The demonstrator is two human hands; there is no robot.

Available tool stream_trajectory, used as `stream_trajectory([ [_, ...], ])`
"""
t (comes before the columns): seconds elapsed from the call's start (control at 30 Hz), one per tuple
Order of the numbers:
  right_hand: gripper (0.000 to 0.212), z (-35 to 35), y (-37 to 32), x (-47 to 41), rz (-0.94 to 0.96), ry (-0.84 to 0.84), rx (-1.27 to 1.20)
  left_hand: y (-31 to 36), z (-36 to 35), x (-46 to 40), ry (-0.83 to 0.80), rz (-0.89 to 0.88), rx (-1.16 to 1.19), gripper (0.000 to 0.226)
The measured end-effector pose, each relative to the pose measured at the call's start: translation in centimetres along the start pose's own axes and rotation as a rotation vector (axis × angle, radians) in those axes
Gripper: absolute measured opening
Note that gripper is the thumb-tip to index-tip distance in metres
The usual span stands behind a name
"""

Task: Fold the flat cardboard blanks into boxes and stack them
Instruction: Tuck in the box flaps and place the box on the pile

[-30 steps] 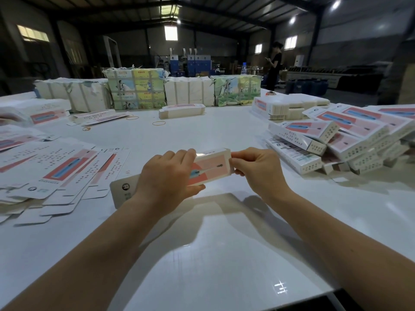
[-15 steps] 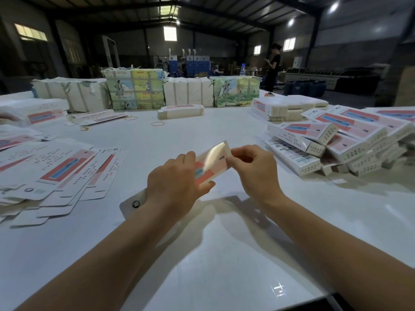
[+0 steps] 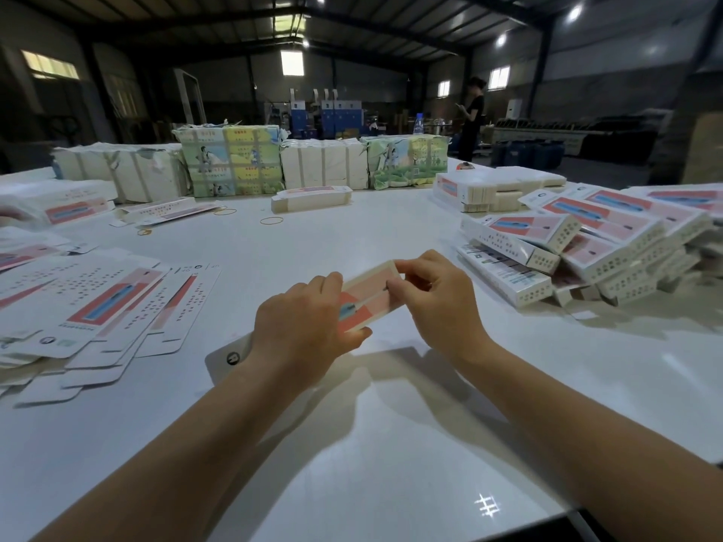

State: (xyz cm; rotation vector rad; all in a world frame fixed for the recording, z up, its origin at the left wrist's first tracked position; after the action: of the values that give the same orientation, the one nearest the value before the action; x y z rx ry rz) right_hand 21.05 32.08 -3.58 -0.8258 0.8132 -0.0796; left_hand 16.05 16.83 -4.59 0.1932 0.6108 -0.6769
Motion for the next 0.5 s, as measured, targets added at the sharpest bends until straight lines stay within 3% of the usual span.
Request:
stream_trajectory([
  [0.17,0.029,-0.6,0.0,-0.1,0.042,-0.072,0.061,-1.0,-0.3,-0.4,-0.038,0.058,0.059,0.065],
  [0.27,0.062,-0.9,-0.6,0.3,0.204,-0.12,0.195,-2.1,-0.2,-0.8,-0.068,0.082,0.094,0.058],
  [0.37,0.088,-1.9,-0.4,0.8,0.365,-0.315,0.432,-2.8,0.2,-0.9,-0.113,0.05,0.1,0.056],
  [0.5,0.071,-2.2,-0.5,1.1,0.497,-0.292,0.548,-3.0,0.5,-0.5,-0.209,0.001,0.167,0.056],
])
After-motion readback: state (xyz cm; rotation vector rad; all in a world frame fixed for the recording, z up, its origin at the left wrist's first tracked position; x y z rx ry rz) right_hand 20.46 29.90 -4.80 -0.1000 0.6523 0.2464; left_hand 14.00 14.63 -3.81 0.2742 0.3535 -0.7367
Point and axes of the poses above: each hand's wrist, its own x-axis away from the middle knuckle, its own z-axis out of the back of the hand, y = z × x, the point moved 4 cm from there along -x, towards the middle knuckle, and after that the axes turned 3 degrees about x, right-handed, at the moved point
